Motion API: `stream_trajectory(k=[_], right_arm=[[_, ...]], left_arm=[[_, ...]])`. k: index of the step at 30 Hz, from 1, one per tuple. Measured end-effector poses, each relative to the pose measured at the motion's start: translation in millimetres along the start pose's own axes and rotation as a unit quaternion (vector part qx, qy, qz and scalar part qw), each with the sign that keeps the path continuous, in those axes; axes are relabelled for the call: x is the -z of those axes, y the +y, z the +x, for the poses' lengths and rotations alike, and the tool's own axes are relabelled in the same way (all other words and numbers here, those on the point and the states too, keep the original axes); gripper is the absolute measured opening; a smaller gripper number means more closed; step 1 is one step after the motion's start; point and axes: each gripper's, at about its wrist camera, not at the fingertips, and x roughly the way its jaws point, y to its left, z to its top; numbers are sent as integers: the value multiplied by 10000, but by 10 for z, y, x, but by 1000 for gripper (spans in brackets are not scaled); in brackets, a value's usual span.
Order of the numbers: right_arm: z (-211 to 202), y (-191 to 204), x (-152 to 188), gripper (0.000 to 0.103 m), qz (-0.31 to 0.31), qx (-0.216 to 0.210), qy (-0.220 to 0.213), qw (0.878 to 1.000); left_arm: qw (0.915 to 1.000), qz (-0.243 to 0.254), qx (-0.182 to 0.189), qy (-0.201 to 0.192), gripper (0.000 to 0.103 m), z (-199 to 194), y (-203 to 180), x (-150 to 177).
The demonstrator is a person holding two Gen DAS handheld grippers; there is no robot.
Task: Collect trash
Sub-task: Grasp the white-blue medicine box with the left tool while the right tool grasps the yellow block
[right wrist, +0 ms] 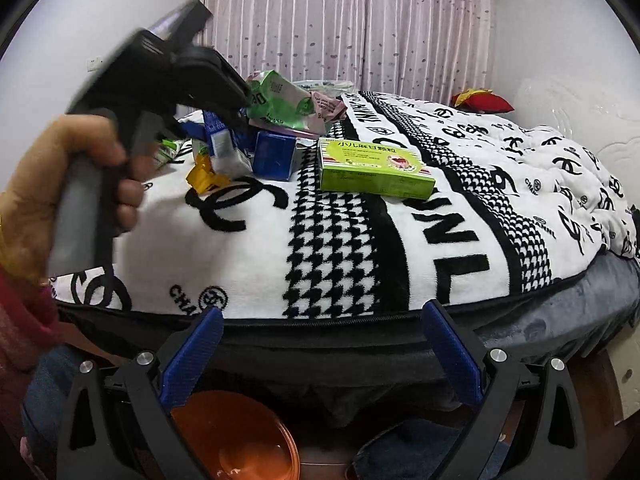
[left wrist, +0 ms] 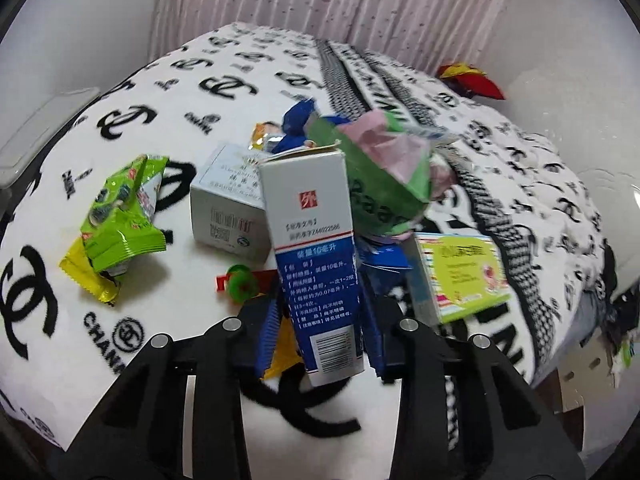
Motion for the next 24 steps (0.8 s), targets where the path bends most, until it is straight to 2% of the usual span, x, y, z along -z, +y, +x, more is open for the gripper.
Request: stream_trajectory(k=[7,13,20,24], right_arm=[[63,111,-48,98,-153,-6,-28,9999],[208,276,-136,98,-274,-100,-60,9996],[533,421,-420,98,-207,-118,-310,9992],[839,483,-627,98,-69,-275,-178,9994]], left_arm=[[9984,416,163,-348,34,-445,83,67],[9967,521,1,-617,34,-871,396,234],[9971,235,-75,-727,34,-1181,844,481],[9973,95,-143,-717,34,-1257,1040,619]])
